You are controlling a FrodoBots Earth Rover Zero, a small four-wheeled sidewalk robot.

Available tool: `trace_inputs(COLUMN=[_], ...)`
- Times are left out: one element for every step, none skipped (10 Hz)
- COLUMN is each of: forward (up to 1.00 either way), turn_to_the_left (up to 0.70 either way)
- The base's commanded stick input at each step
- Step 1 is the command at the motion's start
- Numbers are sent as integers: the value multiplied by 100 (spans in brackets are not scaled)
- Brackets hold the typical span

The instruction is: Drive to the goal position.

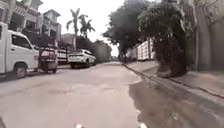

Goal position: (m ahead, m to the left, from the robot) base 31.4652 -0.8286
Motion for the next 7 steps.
trace_inputs(forward=[85,85,85,85,85,85,85], turn_to_the_left=[0,0,0,0,-13,-34,-34])
